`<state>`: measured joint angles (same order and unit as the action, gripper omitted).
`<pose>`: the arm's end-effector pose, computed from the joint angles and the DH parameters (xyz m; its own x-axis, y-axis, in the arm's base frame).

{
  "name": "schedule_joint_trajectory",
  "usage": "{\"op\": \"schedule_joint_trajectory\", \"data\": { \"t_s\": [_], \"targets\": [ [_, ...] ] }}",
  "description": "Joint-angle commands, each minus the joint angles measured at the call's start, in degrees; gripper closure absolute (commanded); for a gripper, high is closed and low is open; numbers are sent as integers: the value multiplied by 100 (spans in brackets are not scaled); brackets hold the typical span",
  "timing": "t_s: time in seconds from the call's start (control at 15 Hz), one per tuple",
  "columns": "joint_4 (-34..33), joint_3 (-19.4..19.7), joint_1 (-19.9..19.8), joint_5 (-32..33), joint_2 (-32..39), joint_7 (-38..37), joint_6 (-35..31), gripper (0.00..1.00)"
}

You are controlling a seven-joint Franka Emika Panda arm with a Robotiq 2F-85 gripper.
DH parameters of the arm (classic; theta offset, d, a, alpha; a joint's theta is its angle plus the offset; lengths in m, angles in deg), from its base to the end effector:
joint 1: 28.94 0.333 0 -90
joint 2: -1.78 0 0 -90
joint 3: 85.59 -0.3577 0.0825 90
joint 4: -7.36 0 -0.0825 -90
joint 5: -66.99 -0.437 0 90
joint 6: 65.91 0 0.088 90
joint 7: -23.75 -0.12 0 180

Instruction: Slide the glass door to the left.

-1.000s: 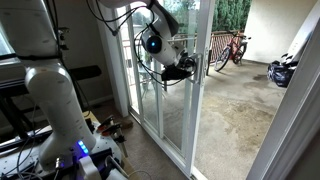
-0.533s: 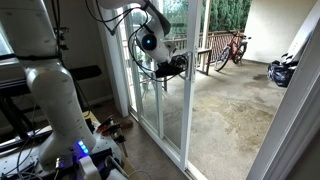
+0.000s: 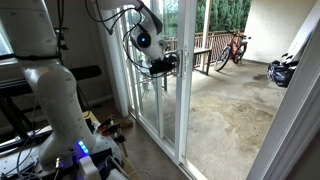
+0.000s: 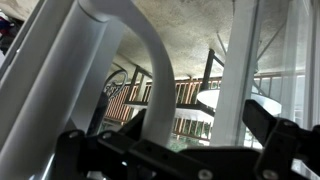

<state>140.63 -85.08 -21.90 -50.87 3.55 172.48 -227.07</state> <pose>0.5472 0.0230 0.3219 0.3408 0.5149 0.7866 0.5823 -0.7725 0.2534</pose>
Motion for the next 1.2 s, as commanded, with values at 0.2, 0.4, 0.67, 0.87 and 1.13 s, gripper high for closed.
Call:
{"op": "schedule_joint_trajectory", "data": {
  "t_s": [0.2,0.4,0.67,0.87,1.13],
  "targets": [
    [-77,-167,594,-253,75,112,-376,0],
    [-91,-56,727,-292,80,112,-462,0],
    [123,70,781,-239,-20,112,-418,0],
    [350,176,787,-163,-68,112,-442,0],
    [837,396,677,-73,-640,105,-138,0]
  ]
}}
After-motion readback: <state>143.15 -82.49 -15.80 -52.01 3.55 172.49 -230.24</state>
